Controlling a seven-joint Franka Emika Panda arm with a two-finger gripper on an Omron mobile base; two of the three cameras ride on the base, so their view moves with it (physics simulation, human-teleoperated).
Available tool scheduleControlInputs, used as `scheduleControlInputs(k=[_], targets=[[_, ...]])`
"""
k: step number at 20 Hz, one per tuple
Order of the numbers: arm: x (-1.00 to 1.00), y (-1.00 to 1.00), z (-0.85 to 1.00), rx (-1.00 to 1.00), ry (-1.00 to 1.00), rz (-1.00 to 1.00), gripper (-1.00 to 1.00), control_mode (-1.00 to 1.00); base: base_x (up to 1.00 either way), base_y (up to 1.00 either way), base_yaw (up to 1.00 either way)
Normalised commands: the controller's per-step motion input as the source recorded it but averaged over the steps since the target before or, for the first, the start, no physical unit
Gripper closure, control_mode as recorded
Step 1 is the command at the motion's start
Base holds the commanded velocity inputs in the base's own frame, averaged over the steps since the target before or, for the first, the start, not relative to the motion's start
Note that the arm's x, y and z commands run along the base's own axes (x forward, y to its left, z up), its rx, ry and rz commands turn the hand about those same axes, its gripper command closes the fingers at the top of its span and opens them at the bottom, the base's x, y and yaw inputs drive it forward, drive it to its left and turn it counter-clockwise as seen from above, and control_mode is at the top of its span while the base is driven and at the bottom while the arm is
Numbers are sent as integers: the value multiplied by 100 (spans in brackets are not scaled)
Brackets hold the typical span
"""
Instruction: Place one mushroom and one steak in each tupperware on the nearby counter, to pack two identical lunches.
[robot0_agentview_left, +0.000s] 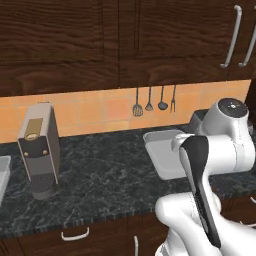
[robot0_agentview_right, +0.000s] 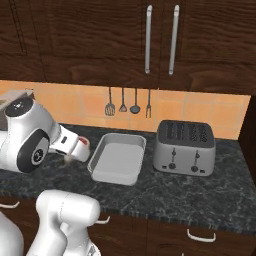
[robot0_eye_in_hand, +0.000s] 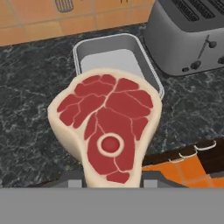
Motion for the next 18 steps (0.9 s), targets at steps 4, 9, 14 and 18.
scheduleControlInputs(k=[4,9,14,18], targets=[[100,-34,-60,0,3,9,100,-100,0,0,0],[100,-35,-63,0,9,7,100,-100,0,0,0],[100,-10,-45,0,8,5,100,-100,0,0,0],[100,-7,-25,0,5,3,100,-100,0,0,0]])
